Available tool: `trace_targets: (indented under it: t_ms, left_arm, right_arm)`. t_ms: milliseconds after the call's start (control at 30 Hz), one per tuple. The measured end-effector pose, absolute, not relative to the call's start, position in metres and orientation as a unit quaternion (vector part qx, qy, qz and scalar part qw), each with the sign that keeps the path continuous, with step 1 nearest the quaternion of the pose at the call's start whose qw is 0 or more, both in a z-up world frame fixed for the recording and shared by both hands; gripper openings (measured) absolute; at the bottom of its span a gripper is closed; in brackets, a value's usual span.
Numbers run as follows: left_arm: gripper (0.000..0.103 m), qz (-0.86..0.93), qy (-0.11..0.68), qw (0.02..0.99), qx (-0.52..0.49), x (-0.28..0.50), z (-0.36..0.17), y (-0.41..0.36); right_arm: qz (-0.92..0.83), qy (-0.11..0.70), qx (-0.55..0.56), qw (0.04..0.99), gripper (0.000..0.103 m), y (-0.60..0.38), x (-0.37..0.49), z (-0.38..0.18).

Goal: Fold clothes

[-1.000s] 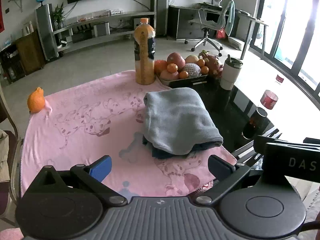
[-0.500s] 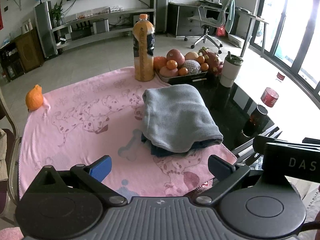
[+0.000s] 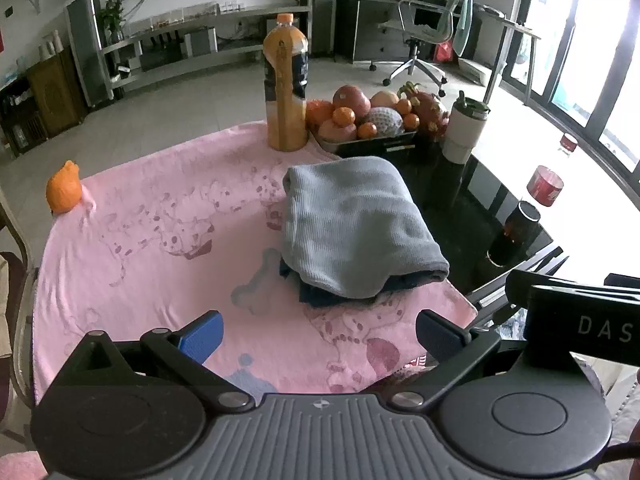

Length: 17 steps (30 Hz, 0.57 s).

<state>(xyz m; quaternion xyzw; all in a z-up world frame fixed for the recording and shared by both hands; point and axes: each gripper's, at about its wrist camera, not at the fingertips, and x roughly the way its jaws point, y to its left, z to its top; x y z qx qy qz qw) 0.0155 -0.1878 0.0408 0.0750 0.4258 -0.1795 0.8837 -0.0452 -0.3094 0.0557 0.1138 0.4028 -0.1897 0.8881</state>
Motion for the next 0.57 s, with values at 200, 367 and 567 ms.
trace_targets:
  t_ms: [200,367,567]
  left_arm:
    - [0.103,-0.178,0.435,0.880,0.077,0.024,0.032,-0.191]
    - [0.103,-0.175,0.444,0.875,0.078,0.029,0.024,-0.193]
    - [0.103,-0.174,0.438,0.879,0.081,0.028,0.024,-0.193]
  right_arm:
    - [-0.190,0.413,0.114,0.884,0.103,-0.312,-0.037,0.045]
    - [-0.189,0.421,0.116,0.879,0.103,-0.314,-0.030,0.037]
    - [-0.190,0.425,0.118,0.877,0.103,-0.314,-0.028,0.034]
